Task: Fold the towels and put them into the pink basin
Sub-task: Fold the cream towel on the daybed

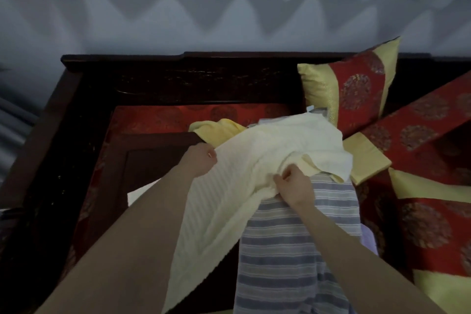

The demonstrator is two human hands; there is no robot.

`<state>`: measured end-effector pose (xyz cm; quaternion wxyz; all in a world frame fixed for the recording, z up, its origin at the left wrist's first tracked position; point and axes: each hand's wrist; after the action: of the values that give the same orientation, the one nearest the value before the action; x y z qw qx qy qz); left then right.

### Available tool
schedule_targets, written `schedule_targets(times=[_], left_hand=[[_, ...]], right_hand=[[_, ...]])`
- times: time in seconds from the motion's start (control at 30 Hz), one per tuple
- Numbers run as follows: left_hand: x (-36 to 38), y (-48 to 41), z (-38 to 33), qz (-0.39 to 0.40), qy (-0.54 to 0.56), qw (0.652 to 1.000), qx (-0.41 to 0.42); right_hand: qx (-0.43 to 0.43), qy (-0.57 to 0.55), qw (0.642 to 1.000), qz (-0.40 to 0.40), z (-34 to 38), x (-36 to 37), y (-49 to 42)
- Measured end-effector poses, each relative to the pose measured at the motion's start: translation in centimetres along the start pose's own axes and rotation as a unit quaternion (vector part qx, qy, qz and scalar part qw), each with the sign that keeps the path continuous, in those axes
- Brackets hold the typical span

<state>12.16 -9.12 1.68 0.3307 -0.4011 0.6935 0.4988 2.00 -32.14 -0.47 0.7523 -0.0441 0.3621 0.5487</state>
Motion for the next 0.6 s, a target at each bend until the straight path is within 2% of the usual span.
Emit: schedule_targets(times=[0.07,0.17,0.33,0.4,0.5,0.6], left_hand=[[0.7,-2.0,-2.5,-0.031,0.031,0.999,0.027],[1.9,-4.6,-5.8,-0.053,0.010,0.997,0.057],[4.0,-7.4,-8.6,-0.011,-0.044,0.999,0.027],[4.2,-7.5,-8.9,-0.004,-0.006,1.000,0.002],[2.8,-7.1,-8.8,-0.050,0.015,0.999,0.012],[-1.4,-5.6,-8.2,-0.077,0.143,0.986,0.030]], right_hand=[[0.010,-0.031,0.999,-0.034,-0.8,-0.4,-0.1],[0.021,-0.067,0.994,-0.081,-1.9,-1.3,-0.6],[0.048,-0.127,0.988,-0.076,-3.4,-2.3,-1.3],[0.052,-0.137,0.986,-0.074,-3.8,-2.7,-1.6],[0.078,-0.184,0.977,-0.080,-2.8,-3.7,-1.5],[0.102,-0.280,0.952,-0.069,-0.5,-4.7,-1.0]])
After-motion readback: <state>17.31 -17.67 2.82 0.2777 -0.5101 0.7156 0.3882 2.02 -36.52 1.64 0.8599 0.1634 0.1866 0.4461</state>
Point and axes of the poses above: each hand's wrist, its own y-axis away from the middle knuckle, its own x-axis out of the palm, z = x × y, and after that the axes turned 15 degrees about -y, right-handed
